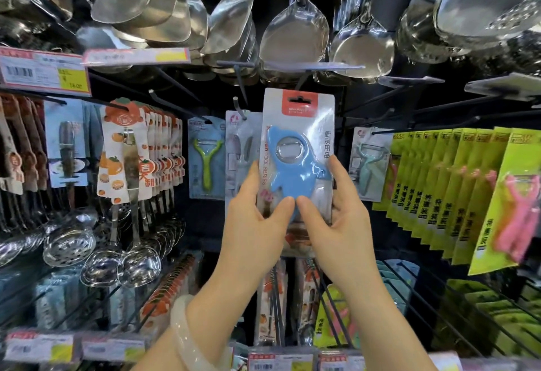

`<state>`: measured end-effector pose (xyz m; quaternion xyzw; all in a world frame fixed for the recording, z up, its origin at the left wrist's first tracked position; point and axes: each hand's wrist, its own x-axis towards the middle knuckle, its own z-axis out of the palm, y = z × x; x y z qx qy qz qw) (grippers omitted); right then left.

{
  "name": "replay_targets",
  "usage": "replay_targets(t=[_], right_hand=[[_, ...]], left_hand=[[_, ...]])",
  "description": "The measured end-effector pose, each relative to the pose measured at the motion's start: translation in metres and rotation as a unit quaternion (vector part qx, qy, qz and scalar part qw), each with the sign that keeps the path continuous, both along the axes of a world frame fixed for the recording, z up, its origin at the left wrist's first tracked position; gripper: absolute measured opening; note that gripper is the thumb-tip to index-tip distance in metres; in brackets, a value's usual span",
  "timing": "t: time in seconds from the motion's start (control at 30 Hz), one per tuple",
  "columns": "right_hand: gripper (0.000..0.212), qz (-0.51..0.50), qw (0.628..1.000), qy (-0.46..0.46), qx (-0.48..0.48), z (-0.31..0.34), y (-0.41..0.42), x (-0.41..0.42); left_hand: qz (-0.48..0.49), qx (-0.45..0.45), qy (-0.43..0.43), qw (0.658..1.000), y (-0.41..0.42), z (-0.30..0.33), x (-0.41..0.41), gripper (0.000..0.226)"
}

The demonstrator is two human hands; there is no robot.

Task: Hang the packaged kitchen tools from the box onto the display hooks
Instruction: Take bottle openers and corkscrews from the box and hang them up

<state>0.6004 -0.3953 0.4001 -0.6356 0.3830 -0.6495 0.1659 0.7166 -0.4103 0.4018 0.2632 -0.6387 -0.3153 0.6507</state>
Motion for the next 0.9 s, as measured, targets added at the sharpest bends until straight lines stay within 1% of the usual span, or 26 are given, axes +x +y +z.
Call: replay_targets(t=[0.27, 0.4, 0.5, 0.63, 0.7, 0.8, 0.9], right_hand=[[0.07, -0.038, 0.999, 0.028, 0.013, -0.001, 0.001, 0.0], [0.071, -0.051, 0.998, 0.029, 0.02, -0.004, 0.001, 0.001], [0.07, -0.059, 0.997, 0.03, 0.033, -0.007, -0.001, 0.001], [0.069, -0.066, 0.996, 0.022, 0.051, -0.007, -0.013, 0.002], [0.067, -0.078, 0.994, 0.036, 0.066, -0.007, -0.029, 0.002], [0.067, -0.099, 0.988, 0.073, 0.097, -0.008, -0.059, 0.002], [0.073, -0.118, 0.982, 0.09, 0.121, -0.009, -0.09, 0.004]], left_hand=[[0.025, 0.024, -0.044, 0.998, 0.0, 0.002, 0.004, 0.064], [0.03, 0.021, -0.057, 0.998, 0.004, 0.002, 0.004, 0.055], [0.032, 0.036, -0.065, 0.997, -0.001, -0.004, 0.005, 0.052], [0.047, 0.061, -0.076, 0.994, -0.016, -0.007, 0.003, 0.064], [0.061, 0.069, -0.085, 0.992, -0.027, -0.006, 0.0, 0.07], [0.09, 0.085, -0.134, 0.983, -0.053, -0.01, -0.005, 0.083], [0.111, 0.109, -0.208, 0.966, -0.083, -0.014, -0.009, 0.081]])
